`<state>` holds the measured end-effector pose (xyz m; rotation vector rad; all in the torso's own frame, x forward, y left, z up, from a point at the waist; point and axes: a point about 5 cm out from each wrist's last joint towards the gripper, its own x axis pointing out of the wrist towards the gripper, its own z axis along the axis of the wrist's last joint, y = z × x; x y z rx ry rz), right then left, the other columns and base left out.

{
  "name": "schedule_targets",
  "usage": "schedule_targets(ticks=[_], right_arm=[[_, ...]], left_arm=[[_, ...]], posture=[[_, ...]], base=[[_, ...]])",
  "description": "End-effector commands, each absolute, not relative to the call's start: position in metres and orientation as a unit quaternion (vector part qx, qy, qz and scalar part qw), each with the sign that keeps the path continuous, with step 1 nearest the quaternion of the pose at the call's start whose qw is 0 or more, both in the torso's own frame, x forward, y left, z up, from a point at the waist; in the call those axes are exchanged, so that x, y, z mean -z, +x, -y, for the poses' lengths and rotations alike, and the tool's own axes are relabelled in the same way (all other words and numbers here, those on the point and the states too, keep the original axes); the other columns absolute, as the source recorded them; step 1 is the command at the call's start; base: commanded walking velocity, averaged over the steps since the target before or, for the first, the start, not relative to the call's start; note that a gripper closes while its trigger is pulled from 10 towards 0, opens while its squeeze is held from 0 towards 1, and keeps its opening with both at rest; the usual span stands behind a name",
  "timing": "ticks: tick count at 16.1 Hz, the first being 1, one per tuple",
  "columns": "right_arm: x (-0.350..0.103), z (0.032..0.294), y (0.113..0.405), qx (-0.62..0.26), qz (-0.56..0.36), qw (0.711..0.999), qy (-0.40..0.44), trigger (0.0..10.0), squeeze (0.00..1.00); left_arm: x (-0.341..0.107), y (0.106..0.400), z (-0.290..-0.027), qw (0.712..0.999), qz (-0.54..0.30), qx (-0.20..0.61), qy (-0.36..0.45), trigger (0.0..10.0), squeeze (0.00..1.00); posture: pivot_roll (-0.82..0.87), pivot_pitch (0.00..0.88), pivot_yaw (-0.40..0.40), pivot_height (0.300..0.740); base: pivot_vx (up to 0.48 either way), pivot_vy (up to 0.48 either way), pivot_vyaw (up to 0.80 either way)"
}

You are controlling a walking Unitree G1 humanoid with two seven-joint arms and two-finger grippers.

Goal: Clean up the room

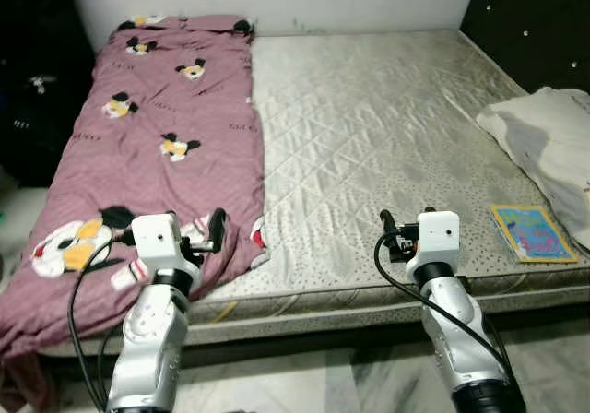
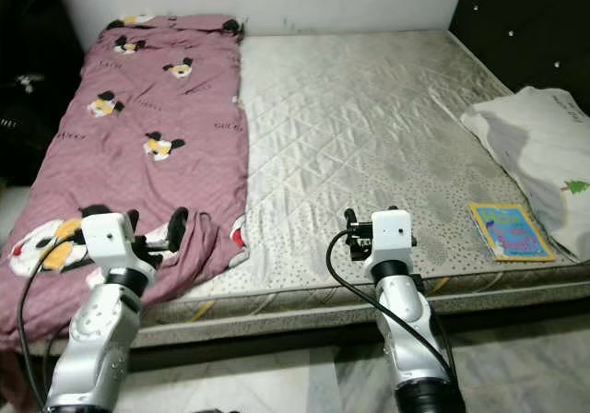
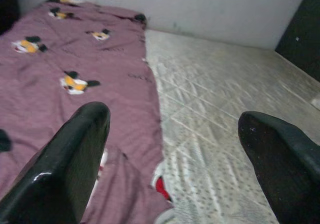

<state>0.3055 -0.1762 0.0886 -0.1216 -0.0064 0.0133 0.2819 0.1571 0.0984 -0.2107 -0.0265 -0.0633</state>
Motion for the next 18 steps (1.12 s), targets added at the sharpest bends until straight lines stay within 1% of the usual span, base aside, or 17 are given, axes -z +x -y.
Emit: schedule_targets(ticks=[1, 7, 9, 12, 14, 17, 18], right_arm=[[-0.089, 0.177, 0.3061, -0.006, 0.004, 0.998, -0.059, 10.0, 0.0], [-0.0893, 0.1766, 0.3071, -0.006, 0.005, 0.998, -0.058, 10.0, 0.0], [-0.0892, 0.1768, 0.3074, -0.005, 0.005, 0.998, -0.059, 10.0, 0.0], [-0.0893, 0.1775, 0.3079, -0.002, 0.006, 0.998, -0.065, 10.0, 0.0], [-0.0885, 0.1765, 0.3078, -0.004, 0.005, 0.998, -0.059, 10.0, 0.0], [-0.0884, 0.1764, 0.3076, -0.005, 0.006, 0.998, -0.06, 10.0, 0.0], [-0.0884, 0.1767, 0.3077, -0.004, 0.006, 0.998, -0.063, 10.0, 0.0]], left_arm=[[-0.0993, 0.2825, -0.1547, 0.994, 0.014, 0.038, -0.102, 10.0, 0.0], [-0.0977, 0.2833, -0.1557, 0.995, 0.008, 0.031, -0.097, 10.0, 0.0], [-0.0956, 0.2853, -0.156, 0.995, -0.001, 0.011, -0.095, 10.0, 0.0], [-0.0942, 0.2864, -0.155, 0.994, -0.005, 0.011, -0.109, 10.0, 0.0], [-0.0943, 0.2869, -0.1543, 0.994, -0.005, 0.015, -0.111, 10.0, 0.0], [-0.0947, 0.2878, -0.1556, 0.994, -0.006, 0.013, -0.111, 10.0, 0.0], [-0.0945, 0.2876, -0.1554, 0.993, -0.007, 0.014, -0.117, 10.0, 0.0]], posture=[[-0.01, 0.104, 0.01, 0.74], [-0.01, 0.097, 0.011, 0.74], [-0.01, 0.092, 0.011, 0.74], [-0.01, 0.087, 0.012, 0.74], [-0.01, 0.084, 0.014, 0.74], [-0.01, 0.087, 0.015, 0.74], [-0.01, 0.087, 0.015, 0.74]], base=[[0.345, 0.0, 0.0], [0.3, 0.0, 0.0], [0.0, 0.0, 0.0], [0.0, 0.0, 0.0], [0.0, 0.375, 0.0], [0.0, 0.48, -0.44], [0.0, 0.48, 0.0]])
